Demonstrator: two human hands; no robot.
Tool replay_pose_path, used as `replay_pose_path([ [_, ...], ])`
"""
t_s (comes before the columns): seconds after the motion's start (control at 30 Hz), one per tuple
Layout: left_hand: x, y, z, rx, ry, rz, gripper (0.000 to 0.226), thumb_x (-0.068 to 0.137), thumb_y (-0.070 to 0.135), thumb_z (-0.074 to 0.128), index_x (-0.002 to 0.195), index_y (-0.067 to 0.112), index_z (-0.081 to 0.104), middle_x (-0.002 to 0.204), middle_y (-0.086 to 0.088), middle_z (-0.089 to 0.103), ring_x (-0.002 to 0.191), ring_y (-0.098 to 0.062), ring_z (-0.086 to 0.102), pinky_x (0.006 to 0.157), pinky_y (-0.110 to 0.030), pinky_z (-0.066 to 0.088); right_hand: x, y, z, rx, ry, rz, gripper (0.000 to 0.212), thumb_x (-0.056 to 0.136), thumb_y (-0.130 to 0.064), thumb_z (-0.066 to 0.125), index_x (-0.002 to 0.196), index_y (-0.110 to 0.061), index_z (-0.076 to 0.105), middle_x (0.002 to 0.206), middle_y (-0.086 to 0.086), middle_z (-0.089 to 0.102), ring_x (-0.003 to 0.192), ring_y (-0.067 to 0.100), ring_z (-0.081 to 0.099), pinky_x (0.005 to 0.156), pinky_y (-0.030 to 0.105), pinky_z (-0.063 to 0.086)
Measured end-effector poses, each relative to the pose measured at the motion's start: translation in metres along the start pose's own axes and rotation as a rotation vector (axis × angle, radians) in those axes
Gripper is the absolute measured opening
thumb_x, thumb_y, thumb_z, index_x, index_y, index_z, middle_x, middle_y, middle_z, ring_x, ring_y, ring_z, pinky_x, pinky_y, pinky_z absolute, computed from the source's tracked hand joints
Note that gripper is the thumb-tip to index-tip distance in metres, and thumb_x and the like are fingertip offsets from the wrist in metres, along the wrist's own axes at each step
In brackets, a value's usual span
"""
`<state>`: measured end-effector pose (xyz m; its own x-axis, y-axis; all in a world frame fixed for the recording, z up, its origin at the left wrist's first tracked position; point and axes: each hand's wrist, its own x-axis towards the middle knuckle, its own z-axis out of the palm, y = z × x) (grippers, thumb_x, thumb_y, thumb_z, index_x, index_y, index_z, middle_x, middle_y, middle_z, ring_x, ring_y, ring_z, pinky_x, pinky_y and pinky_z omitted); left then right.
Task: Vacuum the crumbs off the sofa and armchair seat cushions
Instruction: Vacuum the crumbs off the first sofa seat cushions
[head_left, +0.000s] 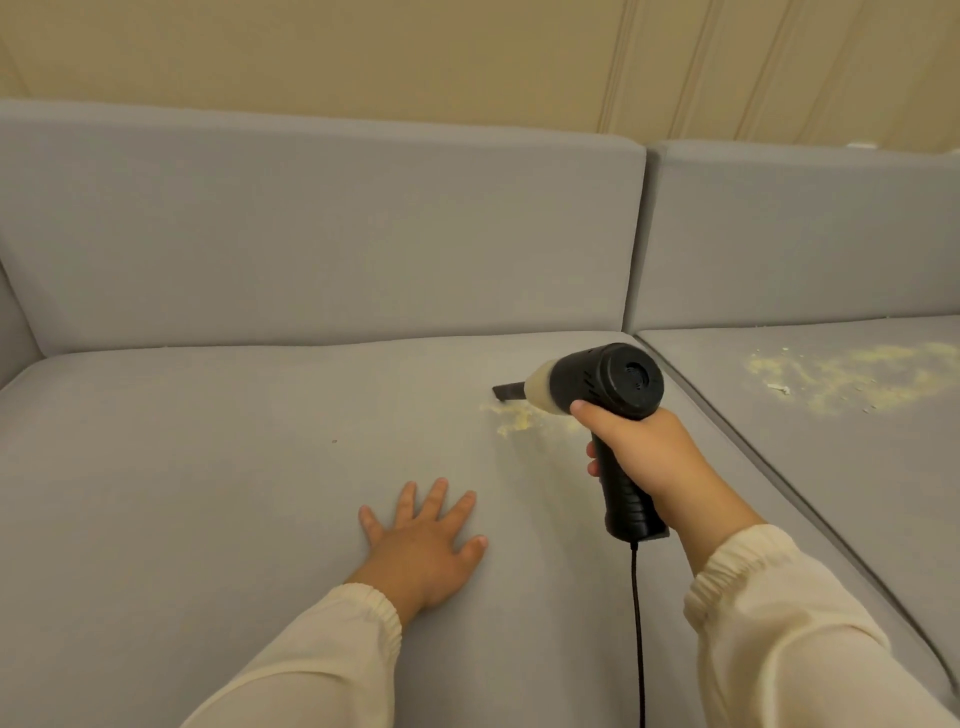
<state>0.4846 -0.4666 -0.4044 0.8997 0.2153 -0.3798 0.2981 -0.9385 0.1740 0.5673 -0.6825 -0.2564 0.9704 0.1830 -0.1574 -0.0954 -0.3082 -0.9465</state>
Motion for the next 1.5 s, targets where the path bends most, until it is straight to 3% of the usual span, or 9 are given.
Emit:
replay_pose_path([
  [0.27, -0.003, -0.001, -0.003, 0.009, 0.019, 0.012, 0.066, 0.1, 0.074, 0.017, 0.159, 0.056, -0.007, 0.171, 0.017, -0.018, 0.159, -0.025, -0.018, 0.116, -0.075, -0.008, -0.033, 0.023, 0.017, -0.045, -0.006, -0.021, 0.018, 0.09, -0.033, 0.082, 0.098, -0.02, 0.072, 0.074, 0.004, 0.071, 0.061, 0.016, 0.071, 0.064, 0.031, 0.057],
  [0.4, -0.003, -0.001, -0.002, 0.012, 0.027, 0.012, 0.065, 0.1, 0.073, 0.016, 0.159, 0.056, -0.008, 0.171, 0.017, -0.018, 0.159, -0.024, -0.018, 0.117, -0.074, -0.007, -0.034, 0.022, 0.02, -0.052, 0.002, -0.051, 0.013, 0.09, -0.03, 0.079, 0.096, -0.023, 0.071, 0.073, 0.001, 0.07, 0.061, 0.016, 0.071, 0.067, 0.035, 0.058],
  [0.5, -0.002, 0.0, -0.002, 0.012, 0.027, 0.01, 0.066, 0.1, 0.074, 0.018, 0.159, 0.056, -0.007, 0.171, 0.017, -0.018, 0.159, -0.024, -0.017, 0.117, -0.074, -0.007, -0.039, 0.023, 0.012, -0.08, 0.0, -0.028, 0.014, 0.089, -0.028, 0.079, 0.095, -0.016, 0.072, 0.071, 0.005, 0.069, 0.06, 0.017, 0.07, 0.071, 0.04, 0.06],
  [0.6, -0.003, 0.002, -0.002, 0.021, 0.029, 0.008, 0.067, 0.1, 0.074, 0.018, 0.159, 0.056, -0.007, 0.171, 0.016, -0.018, 0.159, -0.025, -0.017, 0.116, -0.075, -0.007, -0.047, 0.022, 0.002, -0.015, 0.068, 0.004, 0.02, 0.088, -0.025, 0.08, 0.095, -0.007, 0.074, 0.077, 0.019, 0.073, 0.061, 0.021, 0.072, 0.069, 0.039, 0.059],
  [0.77, -0.003, -0.004, 0.002, 0.043, 0.041, 0.025, 0.068, 0.1, 0.073, 0.019, 0.159, 0.055, -0.008, 0.171, 0.016, -0.018, 0.159, -0.025, -0.016, 0.117, -0.075, -0.005, -0.062, 0.017, -0.014, 0.0, 0.213, -0.051, 0.012, 0.088, -0.025, 0.08, 0.092, -0.016, 0.074, 0.082, 0.016, 0.076, 0.064, 0.021, 0.075, 0.069, 0.039, 0.06],
  [0.97, -0.003, -0.004, 0.001, 0.037, 0.027, 0.031, 0.067, 0.1, 0.073, 0.018, 0.16, 0.054, -0.007, 0.171, 0.015, -0.017, 0.159, -0.025, -0.016, 0.116, -0.076, -0.007, -0.063, 0.023, -0.012, -0.065, 0.164, 0.015, 0.016, 0.088, -0.027, 0.08, 0.092, -0.013, 0.073, 0.086, 0.018, 0.076, 0.07, 0.027, 0.077, 0.071, 0.041, 0.061],
  [1.13, -0.003, -0.006, 0.001, 0.03, 0.028, 0.032, 0.067, 0.1, 0.073, 0.017, 0.16, 0.054, -0.007, 0.171, 0.016, -0.017, 0.159, -0.024, -0.016, 0.117, -0.075, -0.007, -0.06, 0.026, -0.014, -0.104, 0.135, 0.022, 0.016, 0.088, -0.027, 0.08, 0.094, -0.014, 0.073, 0.088, 0.018, 0.077, 0.064, 0.022, 0.076, 0.066, 0.035, 0.059],
  [1.37, -0.003, -0.006, 0.002, 0.047, 0.035, 0.037, 0.068, 0.1, 0.074, 0.017, 0.159, 0.054, -0.008, 0.171, 0.016, -0.018, 0.159, -0.025, -0.016, 0.117, -0.075, -0.006, -0.05, 0.022, -0.021, -0.032, 0.187, -0.01, 0.016, 0.089, -0.027, 0.079, 0.096, -0.014, 0.074, 0.089, 0.02, 0.076, 0.063, 0.021, 0.074, 0.069, 0.039, 0.061],
  [1.5, -0.002, -0.005, 0.003, 0.052, 0.038, 0.037, 0.068, 0.1, 0.074, 0.017, 0.159, 0.054, -0.009, 0.171, 0.016, -0.018, 0.159, -0.025, -0.016, 0.117, -0.075, -0.005, -0.045, 0.025, -0.012, -0.049, 0.127, -0.011, 0.018, 0.09, -0.029, 0.08, 0.097, -0.014, 0.074, 0.09, 0.022, 0.076, 0.06, 0.019, 0.072, 0.064, 0.034, 0.058],
])
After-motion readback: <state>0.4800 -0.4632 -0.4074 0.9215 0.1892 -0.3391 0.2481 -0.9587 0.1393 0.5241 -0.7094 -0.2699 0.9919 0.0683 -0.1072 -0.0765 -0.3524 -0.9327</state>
